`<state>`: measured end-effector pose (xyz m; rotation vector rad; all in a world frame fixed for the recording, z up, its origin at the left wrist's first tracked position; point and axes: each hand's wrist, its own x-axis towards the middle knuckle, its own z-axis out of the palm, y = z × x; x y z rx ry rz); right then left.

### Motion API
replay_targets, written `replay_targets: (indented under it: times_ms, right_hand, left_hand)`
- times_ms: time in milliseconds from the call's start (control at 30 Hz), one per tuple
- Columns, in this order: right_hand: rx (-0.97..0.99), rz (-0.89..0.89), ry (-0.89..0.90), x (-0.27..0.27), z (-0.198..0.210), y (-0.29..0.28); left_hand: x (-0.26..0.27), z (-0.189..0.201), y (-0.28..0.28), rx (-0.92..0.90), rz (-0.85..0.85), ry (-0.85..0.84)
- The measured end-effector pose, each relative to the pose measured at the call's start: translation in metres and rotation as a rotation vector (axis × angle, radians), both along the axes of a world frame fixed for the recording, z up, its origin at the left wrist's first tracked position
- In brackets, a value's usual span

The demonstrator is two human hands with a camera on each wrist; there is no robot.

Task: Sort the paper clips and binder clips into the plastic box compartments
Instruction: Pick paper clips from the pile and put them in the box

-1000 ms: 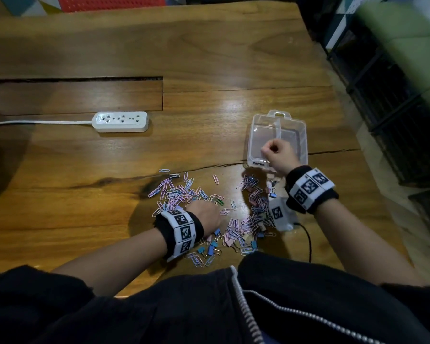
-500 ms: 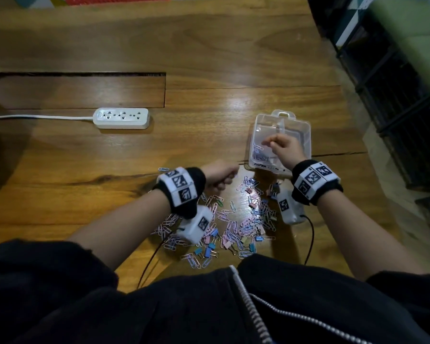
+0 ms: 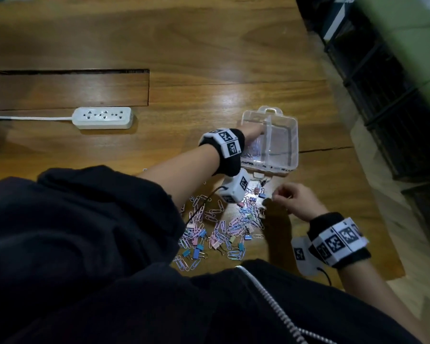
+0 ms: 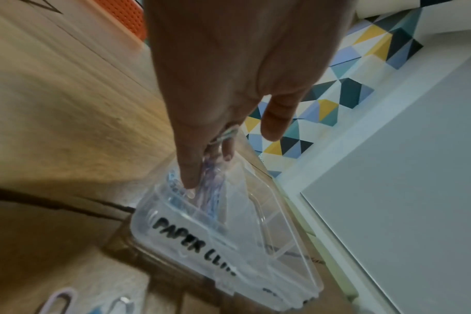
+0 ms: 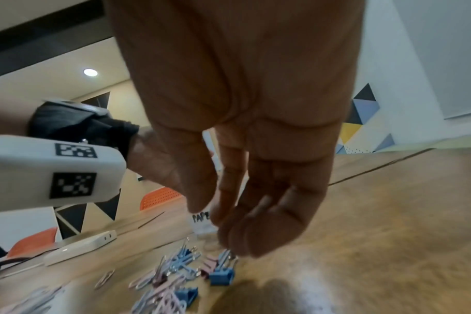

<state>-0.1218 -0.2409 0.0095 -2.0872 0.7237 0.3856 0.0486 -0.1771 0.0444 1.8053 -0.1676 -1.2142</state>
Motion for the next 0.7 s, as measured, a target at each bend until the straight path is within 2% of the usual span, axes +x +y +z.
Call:
replay_targets:
  times_ms: [100,200,333,433,533,600,700]
  right_hand:
    - [-0.007,0.058,0.100,-0.012,-0.003,0.006]
    - [-0.115,0.109,0.155,-0.019,-0.008,0.013]
    - [-0.215,0.050,0.159,-0.026,-0.024,0.025]
    - [-0.232,-0.010,0.140,-0.028,-0.039,0.032]
    - [-0.273,-0.066,0.019,-0.024,-0.049,0.039]
    - [-0.295,-0.106,-0.048,-0.022,-0.052,0.041]
    - [-0.264,-0.120,-0.096,-0.024,-0.052,0.043]
  left_hand:
    - [-0.007,0.001,0.007,-0.006,-0.108,-0.181]
    - [-0.010,-0.001,0.025,-0.036,-0.147,-0.354]
    - [-0.019,-0.024,0.067,0.064,-0.213,-0.471]
    - [-0.035,-0.050,0.098,0.211,-0.482,-0.602]
    - [-0.053,-0.067,0.112,0.280,-0.800,-0.803]
    - [-0.061,-0.071,0.114,0.267,-0.885,-0.897]
    - [-0.075,-0.077,0.112,0.245,-0.872,-0.901]
